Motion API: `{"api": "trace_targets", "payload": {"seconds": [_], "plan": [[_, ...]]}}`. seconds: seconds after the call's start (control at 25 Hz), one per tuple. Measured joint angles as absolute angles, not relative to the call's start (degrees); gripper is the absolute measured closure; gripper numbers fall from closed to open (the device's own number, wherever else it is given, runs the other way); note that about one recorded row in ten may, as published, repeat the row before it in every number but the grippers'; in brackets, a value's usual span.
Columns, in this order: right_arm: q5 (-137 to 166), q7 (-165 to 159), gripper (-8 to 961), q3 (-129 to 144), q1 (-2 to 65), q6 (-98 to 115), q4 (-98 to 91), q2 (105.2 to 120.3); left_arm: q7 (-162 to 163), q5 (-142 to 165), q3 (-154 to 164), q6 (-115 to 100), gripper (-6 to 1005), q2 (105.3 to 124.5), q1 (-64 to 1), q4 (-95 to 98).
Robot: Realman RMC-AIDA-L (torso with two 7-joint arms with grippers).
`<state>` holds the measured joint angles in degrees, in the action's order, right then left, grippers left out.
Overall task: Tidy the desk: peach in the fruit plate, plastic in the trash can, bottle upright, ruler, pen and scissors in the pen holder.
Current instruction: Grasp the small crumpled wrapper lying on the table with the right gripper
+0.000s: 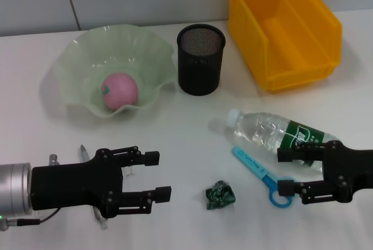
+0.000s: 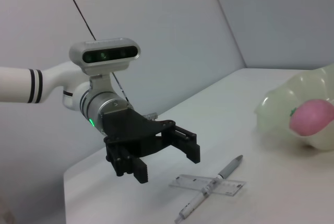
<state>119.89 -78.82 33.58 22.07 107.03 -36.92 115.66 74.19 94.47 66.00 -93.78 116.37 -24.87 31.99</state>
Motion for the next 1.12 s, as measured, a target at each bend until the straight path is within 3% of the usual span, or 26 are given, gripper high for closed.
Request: {"api": "trace_targets", "payload": {"seconds": [0.32, 1.12], "plan": [[120.82, -81.46, 139, 33.58, 24.18, 107.81, -40.64, 115.15, 73.71, 94.5, 65.94, -93.75, 221, 116.84, -24.5, 31.99], [139.67, -96.1, 139, 41.97, 38.36, 110.4, -54.68, 114.38, 73.56, 94.7, 64.73, -93.83, 221, 116.2, -24.22, 32.09]]}}
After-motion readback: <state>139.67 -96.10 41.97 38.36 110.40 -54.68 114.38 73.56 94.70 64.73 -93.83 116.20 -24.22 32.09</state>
